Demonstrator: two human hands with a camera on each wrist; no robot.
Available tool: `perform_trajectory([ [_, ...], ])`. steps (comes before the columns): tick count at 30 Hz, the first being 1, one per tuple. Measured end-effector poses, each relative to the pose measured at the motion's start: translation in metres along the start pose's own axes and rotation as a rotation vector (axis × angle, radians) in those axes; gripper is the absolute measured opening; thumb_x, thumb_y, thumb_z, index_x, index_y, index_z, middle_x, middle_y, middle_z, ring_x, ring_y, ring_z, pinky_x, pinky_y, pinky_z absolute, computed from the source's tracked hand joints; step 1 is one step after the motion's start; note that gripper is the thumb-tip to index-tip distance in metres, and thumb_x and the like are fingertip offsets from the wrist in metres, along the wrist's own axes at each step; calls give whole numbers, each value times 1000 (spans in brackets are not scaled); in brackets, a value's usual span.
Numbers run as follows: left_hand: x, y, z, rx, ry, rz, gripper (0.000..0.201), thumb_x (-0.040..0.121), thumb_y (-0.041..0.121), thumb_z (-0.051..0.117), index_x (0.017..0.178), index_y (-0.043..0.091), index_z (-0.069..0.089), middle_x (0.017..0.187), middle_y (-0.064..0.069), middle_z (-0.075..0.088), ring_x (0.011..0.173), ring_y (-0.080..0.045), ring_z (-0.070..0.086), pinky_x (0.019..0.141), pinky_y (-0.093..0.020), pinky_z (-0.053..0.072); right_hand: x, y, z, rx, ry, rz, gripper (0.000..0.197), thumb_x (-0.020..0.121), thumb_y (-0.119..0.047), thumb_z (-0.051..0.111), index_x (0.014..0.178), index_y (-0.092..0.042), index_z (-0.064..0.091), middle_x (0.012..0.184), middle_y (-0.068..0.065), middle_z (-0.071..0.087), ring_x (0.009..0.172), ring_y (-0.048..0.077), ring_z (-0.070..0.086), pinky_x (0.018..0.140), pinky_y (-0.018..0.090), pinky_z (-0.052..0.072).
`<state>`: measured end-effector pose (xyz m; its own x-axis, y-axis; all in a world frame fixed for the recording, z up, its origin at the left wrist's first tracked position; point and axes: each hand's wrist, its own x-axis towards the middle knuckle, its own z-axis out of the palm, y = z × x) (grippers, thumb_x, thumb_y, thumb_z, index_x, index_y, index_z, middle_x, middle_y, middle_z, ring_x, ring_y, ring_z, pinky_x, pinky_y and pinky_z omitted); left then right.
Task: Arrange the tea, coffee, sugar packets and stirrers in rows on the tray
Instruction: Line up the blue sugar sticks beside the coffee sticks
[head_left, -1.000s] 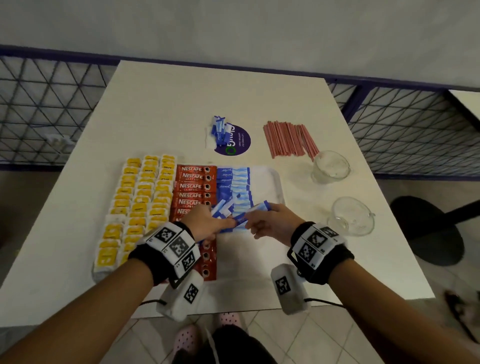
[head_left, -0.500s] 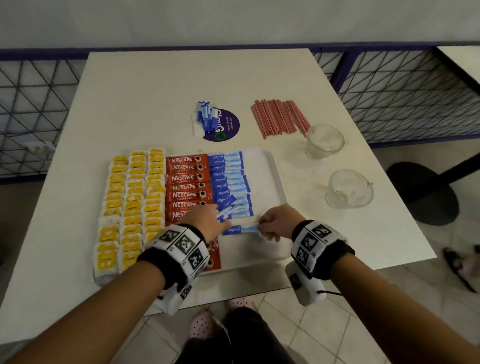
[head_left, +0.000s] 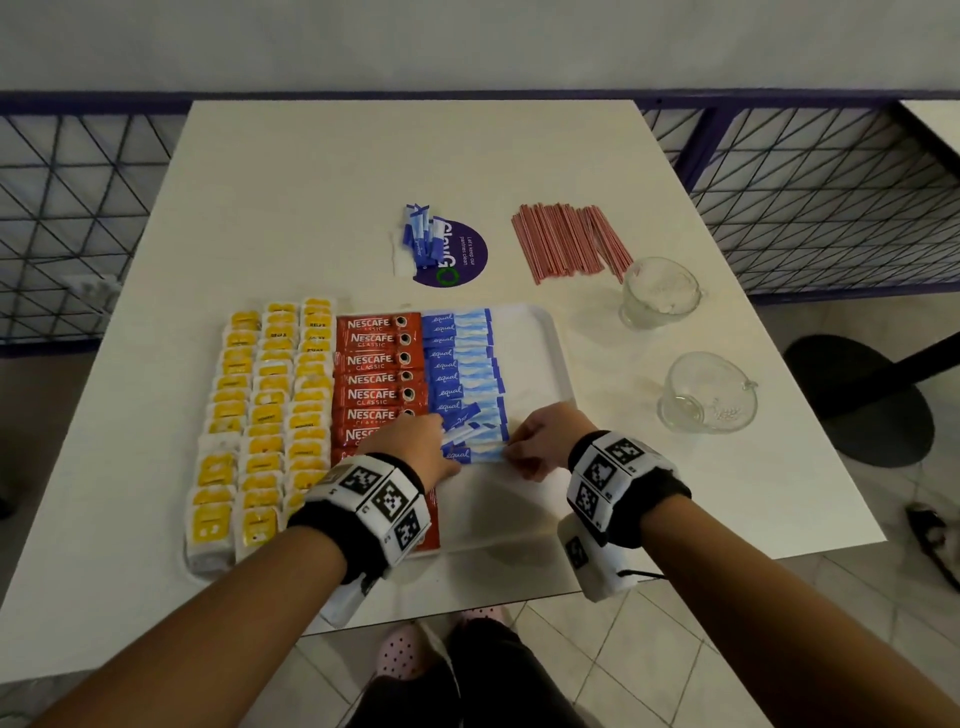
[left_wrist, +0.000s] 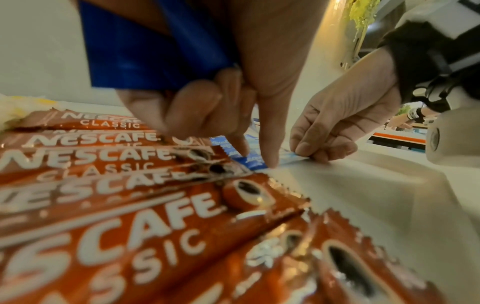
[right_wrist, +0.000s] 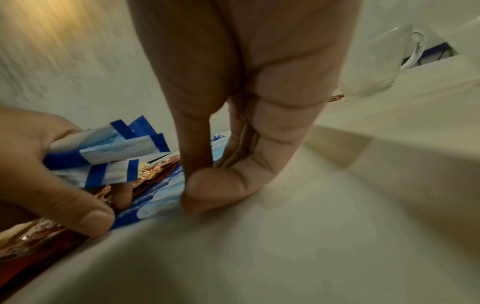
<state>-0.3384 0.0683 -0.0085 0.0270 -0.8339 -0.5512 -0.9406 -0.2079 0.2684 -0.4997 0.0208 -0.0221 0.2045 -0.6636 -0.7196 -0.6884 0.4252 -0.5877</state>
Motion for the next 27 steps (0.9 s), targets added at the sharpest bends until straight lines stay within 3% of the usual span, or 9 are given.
perform_trajectory([
  [2, 1, -1, 0, 8, 3, -3, 36, 86, 41, 59, 111, 15, 53, 113, -6, 61, 100, -23, 59, 86, -34, 49, 1, -2, 0, -27, -1, 1, 5, 82, -4, 67, 79, -3, 62, 31, -6, 52, 27, 3, 49, 34, 14, 43],
  [4, 2, 0, 1, 21, 5, -10, 37, 86, 42, 59, 111, 15, 53, 112, -6, 60, 99, -24, 59, 86, -34, 48, 2, -3, -1, -58, 6, -6, 9, 82, -5, 66, 90, 0, 64, 31, -6, 52, 27, 2, 48, 34, 13, 41],
  [6, 3, 0, 1, 32, 12, -14, 36, 86, 42, 58, 110, 15, 53, 112, -6, 60, 99, -24, 59, 85, -34, 48, 3, -4, -2, -86, -2, -5, 5, 82, -7, 67, 82, -3, 64, 35, -6, 54, 27, 1, 48, 36, 13, 42],
  [9, 4, 0, 2, 41, 12, -20, 35, 87, 41, 58, 110, 15, 53, 111, -6, 60, 98, -23, 60, 83, -33, 48, 6, -2, -3, -85, -12, 2, 18, 82, -8, 68, 68, -10, 56, 45, 0, 57, 27, 2, 48, 37, 14, 44],
  [18, 2, -1, 2, -11, 40, -11, 35, 87, 41, 58, 109, 14, 54, 111, -6, 61, 98, -23, 60, 84, -32, 47, 3, 0, -5, 15, -33, -11, 26, 84, -9, 66, 63, -7, 50, 32, -4, 53, 28, 4, 50, 38, 16, 47],
  [21, -1, -2, -1, -90, 54, 7, 38, 86, 42, 61, 111, 14, 55, 111, -5, 61, 98, -22, 60, 84, -30, 47, -2, -1, -6, 55, -26, -33, 25, 82, -10, 69, 68, -9, 48, 40, -1, 57, 30, 5, 52, 39, 17, 47],
  [24, -7, -1, -5, -233, 31, 51, 44, 84, 41, 63, 116, 11, 55, 110, -4, 63, 97, -21, 60, 84, -29, 47, -13, -10, -7, 33, -39, -129, 26, 79, -13, 72, 76, -13, 46, 64, 5, 59, 46, 10, 56, 44, 17, 48],
  [25, -10, -1, -8, -286, 13, 79, 43, 85, 40, 63, 115, 10, 56, 105, -3, 64, 92, -19, 61, 81, -28, 48, -18, -15, -7, 18, -62, -172, 25, 79, -15, 72, 79, -15, 47, 69, 6, 59, 52, 12, 56, 48, 18, 49],
  [27, -18, -1, -13, -421, -40, 129, 35, 86, 34, 63, 108, 8, 58, 79, 2, 62, 66, -10, 58, 62, -20, 47, -28, -27, -6, 30, -99, -249, 23, 79, -15, 72, 88, -15, 50, 74, 5, 60, 59, 13, 56, 53, 19, 50],
])
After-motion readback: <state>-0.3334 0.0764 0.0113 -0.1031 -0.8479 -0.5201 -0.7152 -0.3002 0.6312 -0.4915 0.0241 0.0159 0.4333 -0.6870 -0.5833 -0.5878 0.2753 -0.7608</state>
